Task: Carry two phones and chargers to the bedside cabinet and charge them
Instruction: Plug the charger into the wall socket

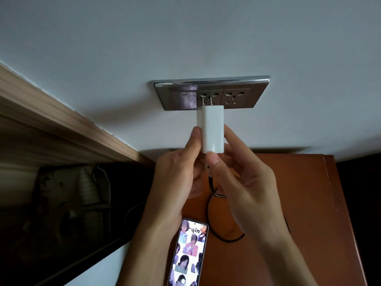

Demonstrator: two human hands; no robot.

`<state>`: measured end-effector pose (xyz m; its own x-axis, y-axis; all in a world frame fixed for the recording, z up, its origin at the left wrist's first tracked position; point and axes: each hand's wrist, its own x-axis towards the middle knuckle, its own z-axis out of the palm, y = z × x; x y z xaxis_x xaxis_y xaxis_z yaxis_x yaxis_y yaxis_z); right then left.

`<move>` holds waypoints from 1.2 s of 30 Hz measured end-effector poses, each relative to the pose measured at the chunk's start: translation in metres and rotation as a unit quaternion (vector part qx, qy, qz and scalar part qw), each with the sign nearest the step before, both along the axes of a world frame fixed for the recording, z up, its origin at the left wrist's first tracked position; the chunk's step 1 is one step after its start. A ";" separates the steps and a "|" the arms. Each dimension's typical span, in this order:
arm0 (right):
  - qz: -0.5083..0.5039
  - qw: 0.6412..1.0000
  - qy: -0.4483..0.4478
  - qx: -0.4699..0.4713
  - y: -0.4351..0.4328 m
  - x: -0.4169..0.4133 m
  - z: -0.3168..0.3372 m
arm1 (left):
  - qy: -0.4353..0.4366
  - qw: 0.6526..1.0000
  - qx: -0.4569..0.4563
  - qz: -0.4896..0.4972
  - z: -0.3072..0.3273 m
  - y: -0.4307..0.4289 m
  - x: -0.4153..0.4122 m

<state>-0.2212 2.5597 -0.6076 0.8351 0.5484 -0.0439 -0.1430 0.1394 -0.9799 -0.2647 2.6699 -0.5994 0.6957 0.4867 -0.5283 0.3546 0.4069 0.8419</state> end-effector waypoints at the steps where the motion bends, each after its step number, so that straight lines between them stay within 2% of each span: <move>1: -0.010 1.000 0.008 0.010 0.000 -0.001 0.000 | 0.001 1.000 0.005 -0.007 0.001 0.000 0.000; 6: -0.077 0.997 0.010 -0.008 -0.001 -0.008 -0.001 | 0.030 0.983 0.180 -0.026 0.012 -0.003 0.000; 12: -0.144 0.989 0.006 -0.033 0.001 -0.013 -0.003 | 0.104 0.965 0.239 -0.005 0.018 -0.003 0.003; 14: -0.164 0.986 0.010 -0.032 0.002 -0.015 -0.002 | 0.079 0.976 0.202 0.012 0.018 0.004 0.006; 17: -0.187 0.982 0.014 -0.031 0.007 -0.019 0.000 | 0.023 0.991 0.131 -0.021 0.020 0.011 0.011; 23: -0.216 0.976 0.034 -0.011 0.014 -0.024 0.002 | -0.044 0.995 0.089 0.003 0.020 0.010 0.012; 32: -0.209 0.973 0.097 0.007 0.015 -0.018 0.013 | -0.049 0.996 0.067 0.037 0.025 0.009 0.018; 36: -0.213 0.968 0.133 0.024 0.018 -0.014 0.029 | -0.030 0.998 0.026 0.058 0.034 0.010 0.024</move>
